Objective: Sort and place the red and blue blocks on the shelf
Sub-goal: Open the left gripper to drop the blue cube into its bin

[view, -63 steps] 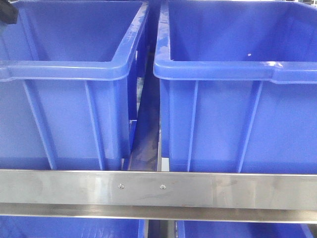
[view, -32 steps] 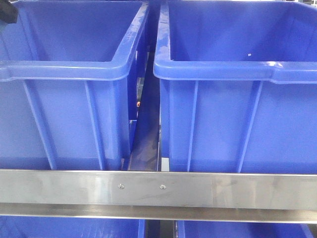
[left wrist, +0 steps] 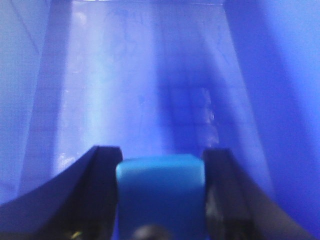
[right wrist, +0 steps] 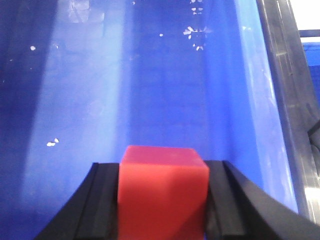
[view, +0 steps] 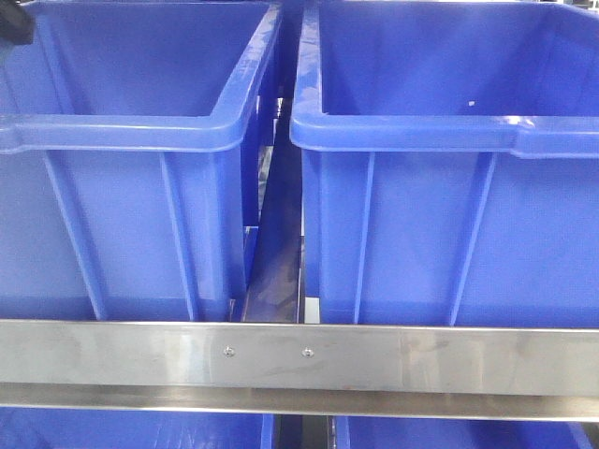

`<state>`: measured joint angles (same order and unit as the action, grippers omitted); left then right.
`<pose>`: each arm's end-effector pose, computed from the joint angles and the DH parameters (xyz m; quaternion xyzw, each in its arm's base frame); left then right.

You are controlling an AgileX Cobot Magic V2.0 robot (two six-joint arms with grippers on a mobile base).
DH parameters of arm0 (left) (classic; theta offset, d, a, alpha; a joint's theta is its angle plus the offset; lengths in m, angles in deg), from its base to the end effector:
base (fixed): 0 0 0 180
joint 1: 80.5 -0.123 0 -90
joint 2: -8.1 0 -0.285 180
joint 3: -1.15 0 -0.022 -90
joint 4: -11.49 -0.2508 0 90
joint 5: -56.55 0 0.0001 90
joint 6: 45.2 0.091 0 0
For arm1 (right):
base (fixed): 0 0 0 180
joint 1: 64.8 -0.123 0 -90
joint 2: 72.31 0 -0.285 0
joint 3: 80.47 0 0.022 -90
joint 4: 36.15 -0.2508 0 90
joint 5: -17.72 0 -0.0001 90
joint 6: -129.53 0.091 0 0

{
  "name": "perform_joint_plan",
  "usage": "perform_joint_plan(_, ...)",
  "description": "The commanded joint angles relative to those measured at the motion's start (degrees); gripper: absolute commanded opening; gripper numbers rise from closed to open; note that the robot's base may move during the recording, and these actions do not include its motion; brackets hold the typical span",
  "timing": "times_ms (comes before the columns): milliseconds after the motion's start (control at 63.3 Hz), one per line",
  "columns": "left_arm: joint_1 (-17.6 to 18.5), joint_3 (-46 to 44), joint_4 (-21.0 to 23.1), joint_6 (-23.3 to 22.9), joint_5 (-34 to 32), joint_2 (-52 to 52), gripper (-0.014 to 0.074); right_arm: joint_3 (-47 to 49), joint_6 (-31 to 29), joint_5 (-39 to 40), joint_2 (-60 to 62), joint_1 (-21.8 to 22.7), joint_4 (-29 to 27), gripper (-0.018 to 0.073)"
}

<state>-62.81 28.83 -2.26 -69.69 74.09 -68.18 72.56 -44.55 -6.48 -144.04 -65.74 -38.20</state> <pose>0.2486 -0.0724 0.3138 0.0304 0.8696 -0.0932 0.4840 0.2382 0.0052 0.3280 0.0490 0.8770 0.0428 0.4761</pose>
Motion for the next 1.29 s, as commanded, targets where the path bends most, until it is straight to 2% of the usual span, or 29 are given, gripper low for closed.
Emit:
perform_joint_plan(0,0.0,-2.1,-0.4,-0.1,-4.6,1.2,0.0435,2.4,-0.6,4.0,1.0,0.0,0.4,0.0321)
perform_joint_plan(221,0.0,-2.1,-0.4,-0.1,-4.6,1.2,0.0435,2.4,-0.6,4.0,1.0,0.0,0.4,0.0426)
perform_joint_plan(237,-1.0,-2.1,-0.4,-0.1,-4.6,1.2,0.0435,2.4,-0.6,4.0,1.0,0.0,0.4,0.0430)
perform_joint_plan(458,-1.0,-2.1,-0.4,-0.1,-3.6,1.2,0.0437,2.4,-0.6,4.0,1.0,0.0,0.4,0.0431)
perform_joint_plan(631,-1.0,-2.1,-0.4,-0.1,-2.0,1.2,0.0503,2.4,-0.6,3.9,1.0,0.0,0.5,0.0434)
perform_joint_plan(947,-1.0,-2.1,-0.4,-0.1,-2.0,1.2,0.0516,2.4,-0.6,3.8,1.0,0.0,0.5,0.0567)
perform_joint_plan(1279,-1.0,-2.1,-0.4,-0.1,-2.0,1.2,0.0514,2.4,-0.6,3.7,1.0,0.0,0.5,0.0573)
